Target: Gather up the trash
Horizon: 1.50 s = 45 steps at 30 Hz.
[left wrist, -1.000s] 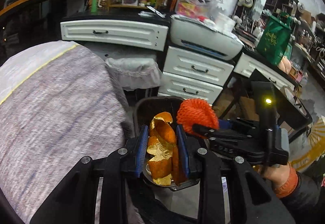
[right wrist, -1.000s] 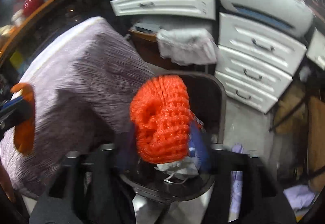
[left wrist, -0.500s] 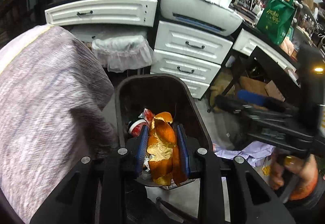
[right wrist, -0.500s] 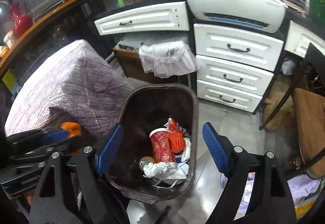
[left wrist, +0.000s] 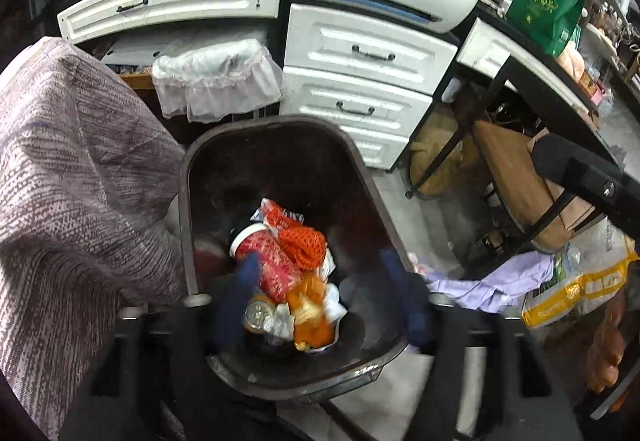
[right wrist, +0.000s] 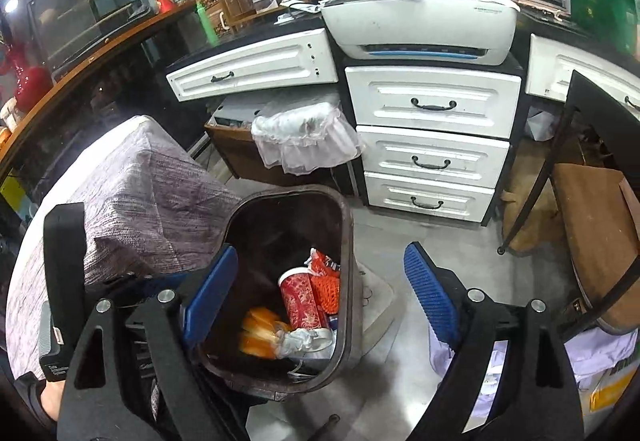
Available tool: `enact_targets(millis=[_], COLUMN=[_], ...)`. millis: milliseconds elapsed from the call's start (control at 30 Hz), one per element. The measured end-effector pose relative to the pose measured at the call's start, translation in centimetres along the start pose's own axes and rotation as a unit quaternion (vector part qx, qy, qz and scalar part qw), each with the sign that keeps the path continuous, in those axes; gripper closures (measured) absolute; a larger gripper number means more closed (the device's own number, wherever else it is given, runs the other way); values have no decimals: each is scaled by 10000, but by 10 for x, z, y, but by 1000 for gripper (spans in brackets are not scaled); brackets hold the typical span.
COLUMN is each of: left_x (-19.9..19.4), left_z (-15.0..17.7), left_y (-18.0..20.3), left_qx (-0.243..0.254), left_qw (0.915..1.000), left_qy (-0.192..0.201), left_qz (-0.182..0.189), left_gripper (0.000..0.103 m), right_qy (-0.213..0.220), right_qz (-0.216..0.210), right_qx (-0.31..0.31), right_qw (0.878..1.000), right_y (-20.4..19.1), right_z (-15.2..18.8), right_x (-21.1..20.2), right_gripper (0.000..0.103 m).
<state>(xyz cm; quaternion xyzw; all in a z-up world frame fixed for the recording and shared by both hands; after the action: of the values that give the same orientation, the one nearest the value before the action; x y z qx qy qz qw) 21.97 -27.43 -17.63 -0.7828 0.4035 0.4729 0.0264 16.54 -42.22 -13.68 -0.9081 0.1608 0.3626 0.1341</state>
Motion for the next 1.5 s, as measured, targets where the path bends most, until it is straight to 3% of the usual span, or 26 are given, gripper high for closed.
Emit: enact_targets(millis=[33,300,467,633,800,933,1033,1200,1267,1500], left_x=[-3,-40,-103,-162,-219,-247,-265,-284,-292,-322], left_z=[-1,-1,8,22,46,65,81,110,122,146], left_y=[2,20,25,21,16,16,14,17,19,27], left_qx=[17,394,533,569,473,485,341,336,299,111], left_qw=[10000,9978,9901,9781,9603,9494,9409,9285,9196,9043], left_qy=[83,535,1250,1887,2537,2712,2966,3109,3206,3576], left_qz=[42,-55,-351,-665,-1062,-1508,-1600,-2003,-2252,-2327], left_gripper=[21,7,6,6,5,5,5,5,5,6], right_qy=[24,521,1019,1359,1755,2073,2103,2324,2406,2648], right_qz=[4,237,249,251,137,500,250,60,-20,-35], right_qx=[5,7,133,-124,26,90,-72,-393,-459,-629], right_qw=[10000,9984,9944,9903,9844,9770,9773,9718,9695,9622], right_y=[0,-3,-16,-44,-65,-83,-100,-123,-128,-139], right_z=[-1,-10,-17,-12,8,32,53,82,90,110], right_x=[-1,-30,-66,-104,-144,-169,-184,-211,-222,-247], right_gripper=[18,13,6,6,6,6,6,6,6,6])
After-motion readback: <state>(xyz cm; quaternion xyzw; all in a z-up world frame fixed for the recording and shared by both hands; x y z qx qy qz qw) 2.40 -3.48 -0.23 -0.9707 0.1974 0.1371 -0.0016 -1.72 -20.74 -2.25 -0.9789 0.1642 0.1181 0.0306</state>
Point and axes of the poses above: each gripper's, at about its wrist camera, not at the fingertips, and x roughly the way its jaws point, y to its right, z to its underside, the point moved 3 cm from there along x, roughly the way its jaws point, and after that the axes turned 12 degrees about z, right-handed, at the moved point
